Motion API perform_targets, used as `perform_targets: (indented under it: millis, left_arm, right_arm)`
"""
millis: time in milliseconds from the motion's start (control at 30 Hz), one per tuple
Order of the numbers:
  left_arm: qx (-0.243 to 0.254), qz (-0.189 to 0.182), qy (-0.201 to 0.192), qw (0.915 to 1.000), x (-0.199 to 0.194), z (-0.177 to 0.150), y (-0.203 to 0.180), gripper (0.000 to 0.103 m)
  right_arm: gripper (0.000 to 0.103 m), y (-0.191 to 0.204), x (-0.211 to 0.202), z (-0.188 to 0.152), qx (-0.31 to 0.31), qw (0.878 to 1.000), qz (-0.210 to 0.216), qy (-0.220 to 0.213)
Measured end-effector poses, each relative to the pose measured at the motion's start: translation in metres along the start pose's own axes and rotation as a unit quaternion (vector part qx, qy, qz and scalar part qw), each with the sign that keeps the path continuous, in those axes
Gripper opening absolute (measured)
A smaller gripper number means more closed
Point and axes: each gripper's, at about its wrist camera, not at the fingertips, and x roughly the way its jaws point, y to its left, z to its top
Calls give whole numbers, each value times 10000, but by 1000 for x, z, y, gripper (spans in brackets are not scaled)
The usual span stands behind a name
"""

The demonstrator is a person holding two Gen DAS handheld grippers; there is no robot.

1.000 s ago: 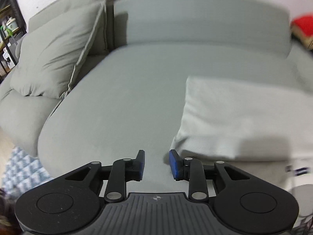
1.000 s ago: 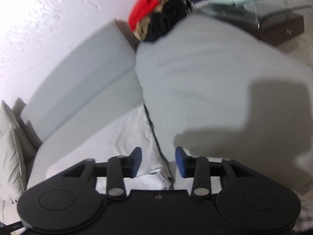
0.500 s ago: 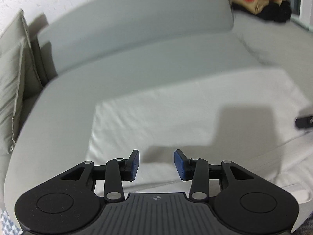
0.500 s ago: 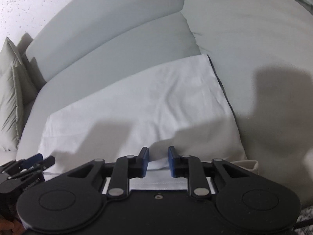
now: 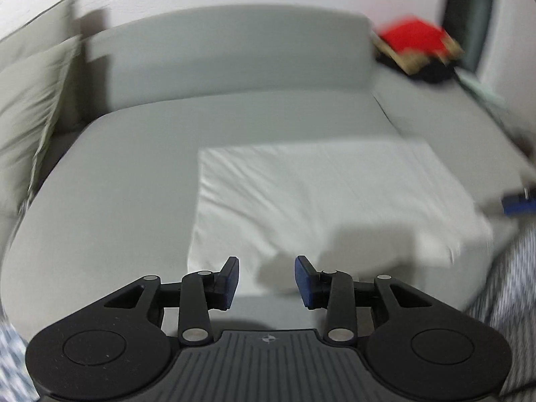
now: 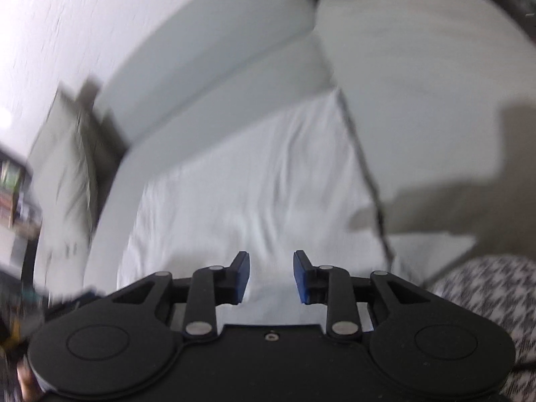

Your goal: Fold clothes

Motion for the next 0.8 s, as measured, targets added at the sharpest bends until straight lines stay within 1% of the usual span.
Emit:
perform_targets:
  millis: [33,67,100,133,200,233,267,300,333,367,400,433,467,500,533,567,600,667,700,733,800]
  left_arm:
    - [-196,-48,-67,9998,4,4,-1,36]
    - [-272,-66,-113,9995,12,7,-7,36]
    - [-306,-74,-151,9994,21,11,-15,36]
    - [-147,98,-142,9997,31,11,-27,36]
    - [305,567,-93,9979,51,9,-53,36]
    - [590,999,59,9932,63,5,-62,39]
    - [893,1498,255,9844,76,0,-70,39]
    - [927,1684,390,9806,79,-3,-68,39]
    - [868,1764,506,9792,79,-5,-62,40]
    - [809,1843,621,9776,79,-7,-57,40]
    - [749,1921,736,9757,79,-10,-51,40]
    - [664,1958,825,9749,78,-10,-45,40]
    - [571,1980,904,9744,76,-10,-39,41]
    - [477,2001,983,9737,75,-10,-32,41]
    - [248,1953,1051,9748,72,-10,-24,40]
    - [-20,1896,1030,9764,68,-9,-15,40]
    - [-285,1844,980,9775,64,-8,-7,40]
    - [-682,1715,619,9809,50,-6,4,35]
    - [-810,1589,384,9832,44,-3,6,34]
    - [-921,1453,141,9850,38,-1,9,35]
    - [-910,1280,-151,9875,39,7,7,35]
  right_arm:
    - [28,-1,0,1,68,9997,-39,-244]
    - [28,0,5,2,51,9991,-102,-416]
    - [28,1,11,2,33,9981,-166,-586]
    - [28,4,21,-1,12,9973,-249,-694]
    - [28,8,40,-8,-158,9972,-313,-659]
    - [28,12,50,-14,-412,9952,-613,-638]
    - [28,16,60,-20,-670,9916,-918,-615]
    - [28,19,69,-27,-926,9864,-1222,-592]
    - [29,19,77,-34,-1199,9757,-1753,-532]
    - [38,14,75,-40,-1296,9701,-1945,-650]
    - [47,8,68,-40,-1153,9708,-2017,-600]
    - [47,1,62,-40,-1005,9713,-2085,-546]
    - [47,-5,55,-41,-856,9716,-2153,-492]
    - [39,-9,53,-41,-873,9688,-2276,-451]
    - [32,-13,50,-41,-894,9658,-2400,-410]
    - [30,-16,47,-41,-915,9626,-2523,-369]
    - [31,-18,43,-41,-849,9656,-2429,-382]
    - [35,-19,30,-41,-711,9720,-2171,-550]
    - [42,-19,21,-40,-639,9765,-1927,-717]
    - [45,-19,14,-37,-600,9795,-1701,-897]
    - [47,-18,1,-31,-521,9829,-1247,-1254]
